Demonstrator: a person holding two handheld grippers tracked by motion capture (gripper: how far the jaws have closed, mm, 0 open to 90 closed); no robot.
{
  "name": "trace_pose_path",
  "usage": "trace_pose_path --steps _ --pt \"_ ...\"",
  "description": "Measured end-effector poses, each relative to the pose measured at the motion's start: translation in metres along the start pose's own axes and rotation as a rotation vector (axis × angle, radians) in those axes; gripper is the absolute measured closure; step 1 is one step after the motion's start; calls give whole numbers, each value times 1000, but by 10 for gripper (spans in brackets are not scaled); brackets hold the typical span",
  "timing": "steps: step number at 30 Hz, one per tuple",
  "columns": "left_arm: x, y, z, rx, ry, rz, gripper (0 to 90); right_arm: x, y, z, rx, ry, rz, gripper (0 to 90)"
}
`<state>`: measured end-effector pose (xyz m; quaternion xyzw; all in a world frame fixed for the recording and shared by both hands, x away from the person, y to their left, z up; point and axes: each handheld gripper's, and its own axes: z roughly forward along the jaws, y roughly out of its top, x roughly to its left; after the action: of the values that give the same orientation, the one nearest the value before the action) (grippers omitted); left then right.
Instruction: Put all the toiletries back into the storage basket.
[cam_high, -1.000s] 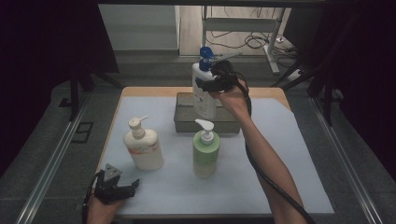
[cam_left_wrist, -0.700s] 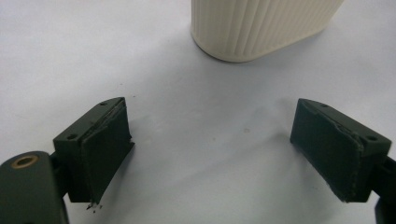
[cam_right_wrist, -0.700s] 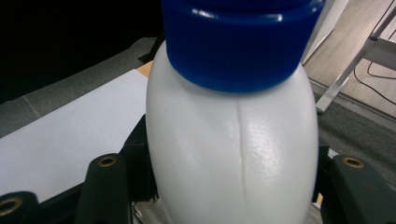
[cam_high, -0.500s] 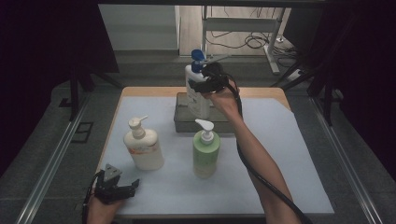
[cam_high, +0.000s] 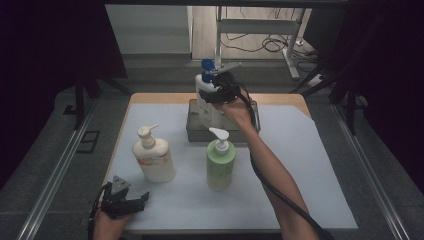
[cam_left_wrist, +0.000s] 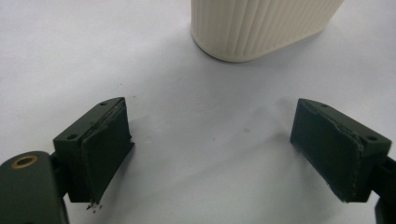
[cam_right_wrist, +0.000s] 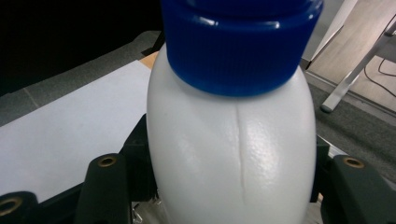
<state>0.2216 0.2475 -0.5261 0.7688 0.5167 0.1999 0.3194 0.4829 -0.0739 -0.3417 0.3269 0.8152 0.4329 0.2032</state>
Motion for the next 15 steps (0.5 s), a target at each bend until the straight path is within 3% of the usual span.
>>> trace_pose_path --steps 15 --pt "0 0 0 0 0 -1 117 4 -15 13 23 20 7 405"
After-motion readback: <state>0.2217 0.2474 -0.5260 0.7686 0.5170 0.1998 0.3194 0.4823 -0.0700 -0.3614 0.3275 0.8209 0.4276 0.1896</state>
